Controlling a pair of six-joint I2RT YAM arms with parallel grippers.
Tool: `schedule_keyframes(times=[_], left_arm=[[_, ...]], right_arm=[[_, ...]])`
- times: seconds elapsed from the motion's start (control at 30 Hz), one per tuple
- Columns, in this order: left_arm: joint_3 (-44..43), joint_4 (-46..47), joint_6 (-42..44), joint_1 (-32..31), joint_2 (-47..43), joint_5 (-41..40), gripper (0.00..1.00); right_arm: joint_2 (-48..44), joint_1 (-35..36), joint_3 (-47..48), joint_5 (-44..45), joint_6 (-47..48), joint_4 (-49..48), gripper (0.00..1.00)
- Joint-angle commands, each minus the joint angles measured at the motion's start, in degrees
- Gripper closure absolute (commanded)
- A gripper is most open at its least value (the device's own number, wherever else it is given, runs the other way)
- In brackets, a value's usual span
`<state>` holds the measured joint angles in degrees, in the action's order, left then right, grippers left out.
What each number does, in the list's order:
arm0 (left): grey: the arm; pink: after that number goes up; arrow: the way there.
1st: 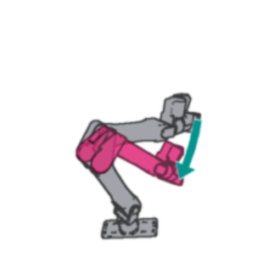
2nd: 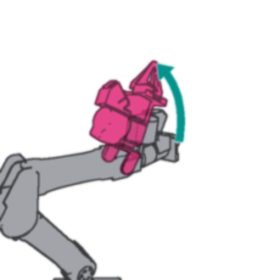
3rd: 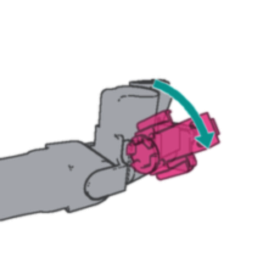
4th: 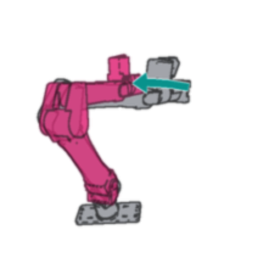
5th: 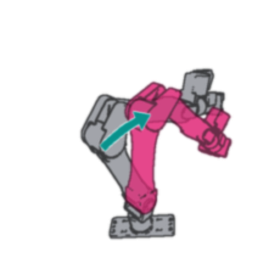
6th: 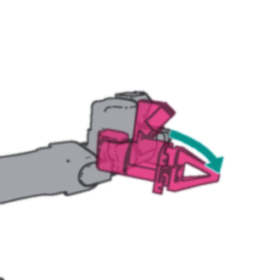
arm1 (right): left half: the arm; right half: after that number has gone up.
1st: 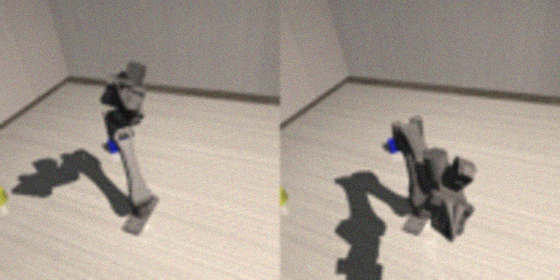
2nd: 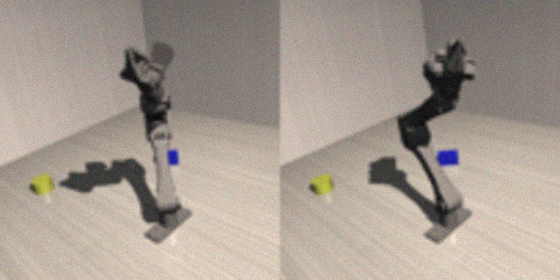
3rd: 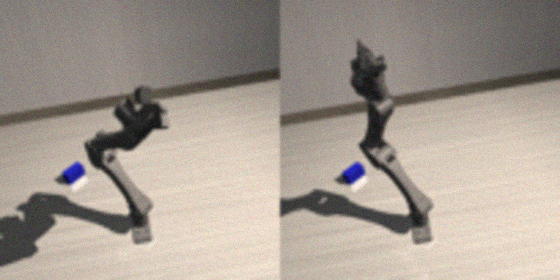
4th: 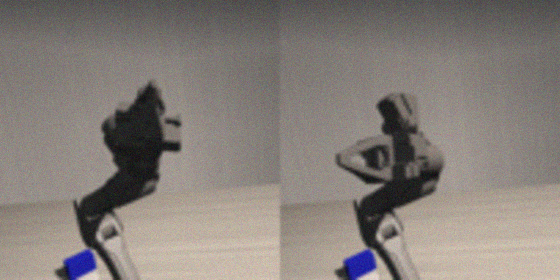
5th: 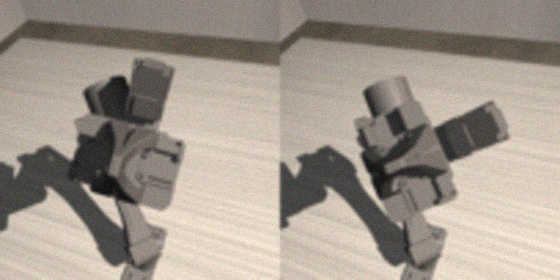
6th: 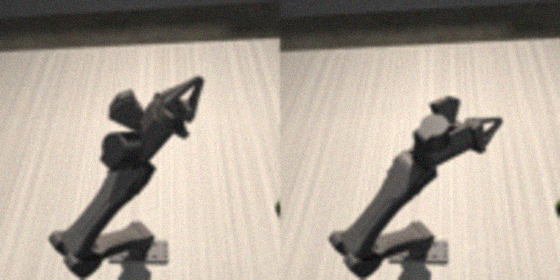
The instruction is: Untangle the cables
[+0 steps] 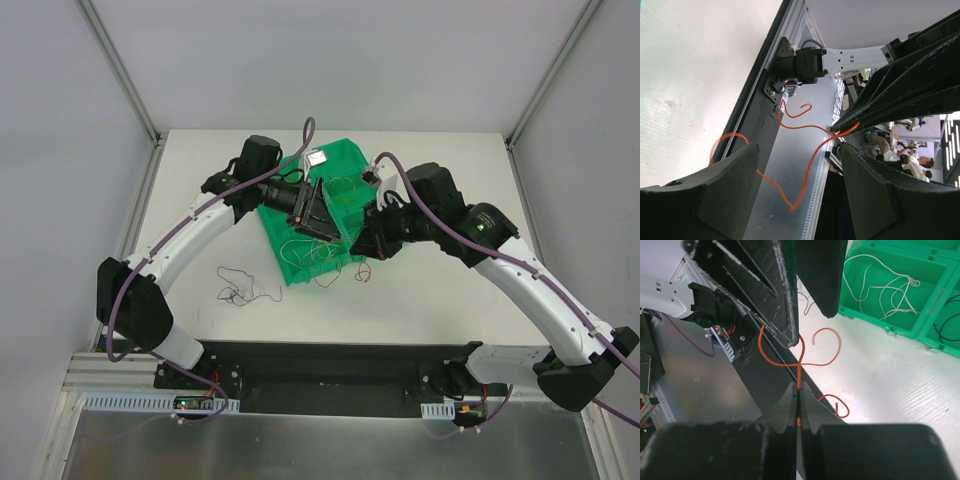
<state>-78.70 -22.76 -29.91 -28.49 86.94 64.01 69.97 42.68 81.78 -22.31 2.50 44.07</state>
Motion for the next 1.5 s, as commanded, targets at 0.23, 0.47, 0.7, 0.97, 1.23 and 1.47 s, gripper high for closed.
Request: schedule_keyframes(times=[0.23, 0.47, 0.7, 0.97, 1.23, 1.47], left_arm=[[1.88, 5.80, 1.96, -2.71, 0.43, 7.10, 0.89], [0.03, 8.52, 0.74, -2.80, 1.22, 8.14, 0.94], [-0.67, 8.79, 0.30, -0.61, -1.06, -10.95, 1.00], [-1.81, 7.91, -12.35, 9.32, -1.16, -40.53, 1.00], [-9.71, 7.91, -33.52, 18.38, 15.52, -32.55, 1.00], [-12.36, 7.65, -44.41, 20.66, 24.33, -36.06, 1.00]], right_arm=[[-2.21, -2.16, -0.57, -4.50, -0.83, -3.64, 1.00], [-1.51, -2.33, -0.83, -3.10, -1.36, -3.29, 1.00], [-1.25, -2.33, 2.15, 13.03, -0.92, 4.34, 0.37], [-7.47, -3.74, 2.43, 31.71, -0.48, 11.29, 0.20], [-15.04, -4.36, -2.76, 33.91, -4.78, 13.05, 0.18], [-17.06, -4.53, -3.38, 36.98, -6.11, 14.37, 0.17]])
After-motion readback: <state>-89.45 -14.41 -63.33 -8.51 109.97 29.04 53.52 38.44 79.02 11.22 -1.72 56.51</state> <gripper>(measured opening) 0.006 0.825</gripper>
